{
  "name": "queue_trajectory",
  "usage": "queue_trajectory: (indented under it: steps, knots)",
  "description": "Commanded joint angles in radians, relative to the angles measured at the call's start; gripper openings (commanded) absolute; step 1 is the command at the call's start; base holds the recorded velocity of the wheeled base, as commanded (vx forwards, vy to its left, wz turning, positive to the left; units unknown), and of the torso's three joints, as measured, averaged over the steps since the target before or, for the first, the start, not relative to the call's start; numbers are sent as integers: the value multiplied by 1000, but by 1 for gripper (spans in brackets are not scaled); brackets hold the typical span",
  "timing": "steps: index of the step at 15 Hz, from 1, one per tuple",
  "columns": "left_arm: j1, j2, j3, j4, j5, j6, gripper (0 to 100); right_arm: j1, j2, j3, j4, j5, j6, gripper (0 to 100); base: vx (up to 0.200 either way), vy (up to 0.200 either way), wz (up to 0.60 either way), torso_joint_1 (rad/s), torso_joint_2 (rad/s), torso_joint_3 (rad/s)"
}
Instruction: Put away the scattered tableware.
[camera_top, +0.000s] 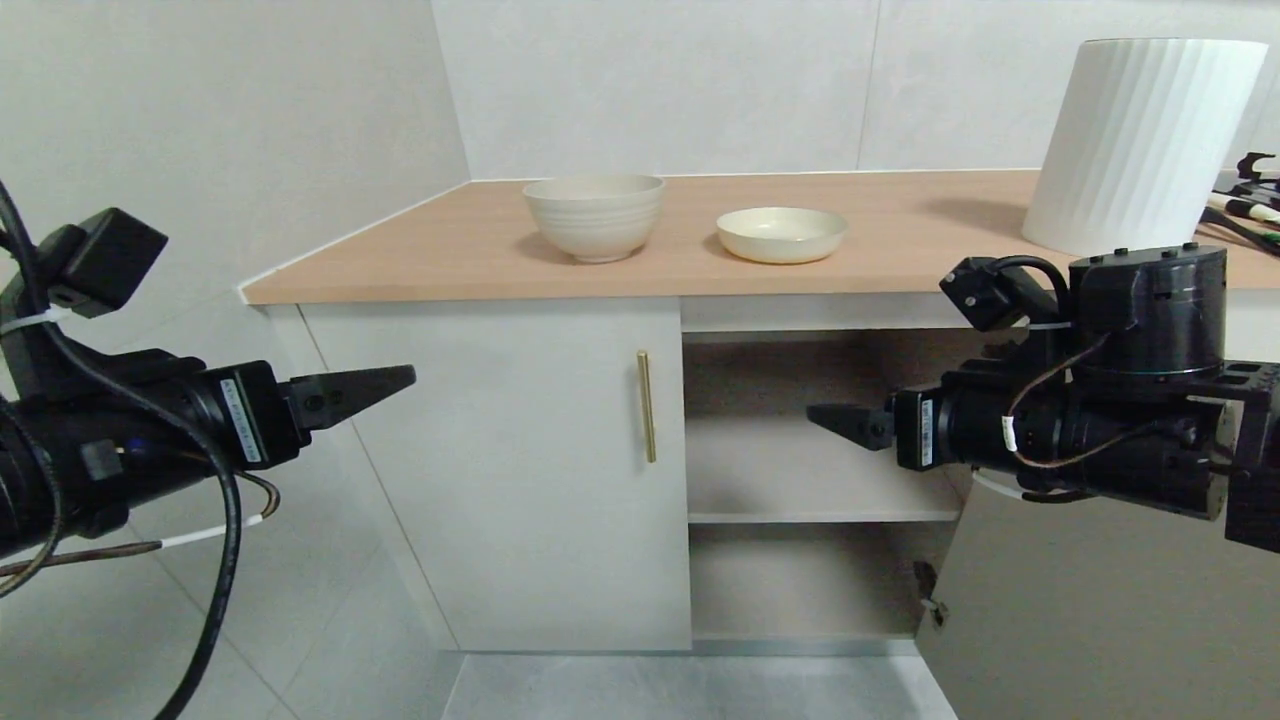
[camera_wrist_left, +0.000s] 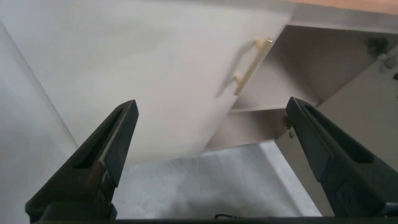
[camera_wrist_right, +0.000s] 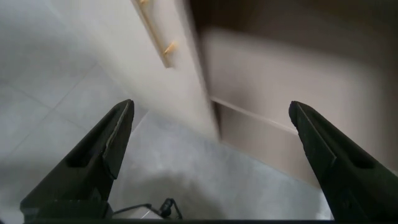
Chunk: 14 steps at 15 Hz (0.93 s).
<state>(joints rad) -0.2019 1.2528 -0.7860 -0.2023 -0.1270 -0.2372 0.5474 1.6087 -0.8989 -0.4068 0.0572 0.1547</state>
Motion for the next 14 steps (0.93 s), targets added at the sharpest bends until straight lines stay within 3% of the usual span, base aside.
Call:
queue_trajectory:
  steps: [1, 9, 14]
  knots:
    - [-17, -4, 2, 0, 1, -1, 100, 0, -6, 0, -1, 1, 0, 100, 0, 0, 0, 0, 0, 0]
    - [-33, -3, 1, 8, 3, 3, 100, 0, -58, 5, 0, 1, -1, 100, 0, 0, 0, 0, 0, 0]
    - [-28, -7, -19, 52, 9, -5, 100, 0, -101, 5, 65, 13, -1, 100, 160, 0, 0, -1, 1, 3]
